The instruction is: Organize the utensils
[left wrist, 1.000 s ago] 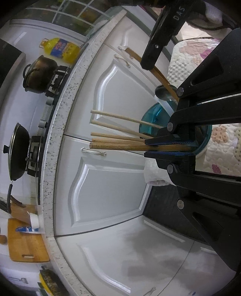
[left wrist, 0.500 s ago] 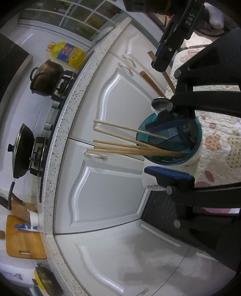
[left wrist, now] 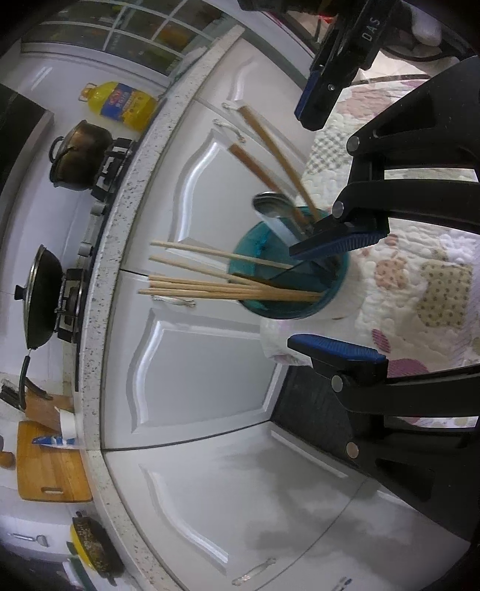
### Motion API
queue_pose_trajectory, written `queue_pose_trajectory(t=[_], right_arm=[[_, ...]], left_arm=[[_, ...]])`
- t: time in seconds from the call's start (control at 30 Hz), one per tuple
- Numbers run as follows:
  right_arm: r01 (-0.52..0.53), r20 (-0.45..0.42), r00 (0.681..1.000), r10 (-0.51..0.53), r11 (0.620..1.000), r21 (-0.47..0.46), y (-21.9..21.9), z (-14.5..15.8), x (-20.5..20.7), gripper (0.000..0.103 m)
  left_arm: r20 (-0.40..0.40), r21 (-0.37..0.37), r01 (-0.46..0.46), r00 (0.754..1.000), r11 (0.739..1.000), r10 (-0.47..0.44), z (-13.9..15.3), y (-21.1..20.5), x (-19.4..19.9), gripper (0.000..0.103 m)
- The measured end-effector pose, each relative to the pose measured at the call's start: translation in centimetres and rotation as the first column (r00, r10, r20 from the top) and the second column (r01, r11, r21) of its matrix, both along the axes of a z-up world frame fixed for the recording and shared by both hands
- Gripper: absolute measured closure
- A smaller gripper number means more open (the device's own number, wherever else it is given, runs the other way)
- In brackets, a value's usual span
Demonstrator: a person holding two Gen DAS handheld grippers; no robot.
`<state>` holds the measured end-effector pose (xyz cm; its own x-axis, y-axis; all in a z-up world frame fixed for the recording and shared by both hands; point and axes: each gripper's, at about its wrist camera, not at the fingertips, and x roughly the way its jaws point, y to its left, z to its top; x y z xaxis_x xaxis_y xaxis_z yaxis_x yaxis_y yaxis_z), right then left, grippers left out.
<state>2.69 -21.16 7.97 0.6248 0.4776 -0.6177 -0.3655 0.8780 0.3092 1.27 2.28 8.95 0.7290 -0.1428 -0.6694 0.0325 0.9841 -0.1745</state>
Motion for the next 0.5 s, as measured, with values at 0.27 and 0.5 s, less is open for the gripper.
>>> queue_pose_trajectory(t=[0.27, 0.5], right_arm=[[0.02, 0.027, 0.999, -0.019, 0.998, -0.053, 1.4, -0.3, -1.4, 0.064], [0.022, 0.073, 0.997, -0.016, 0.996, -0.088, 2.7, 0.2, -2.9, 0.062]], left_arm=[[-0.001, 0.021, -0.011, 1.0, 1.0, 0.011, -0.5, -0.4, -2.1, 0.062], [0.017, 0.042, -0.031, 0.999, 0.999, 0.03, -0.2, -0.3, -3.8, 0.062]])
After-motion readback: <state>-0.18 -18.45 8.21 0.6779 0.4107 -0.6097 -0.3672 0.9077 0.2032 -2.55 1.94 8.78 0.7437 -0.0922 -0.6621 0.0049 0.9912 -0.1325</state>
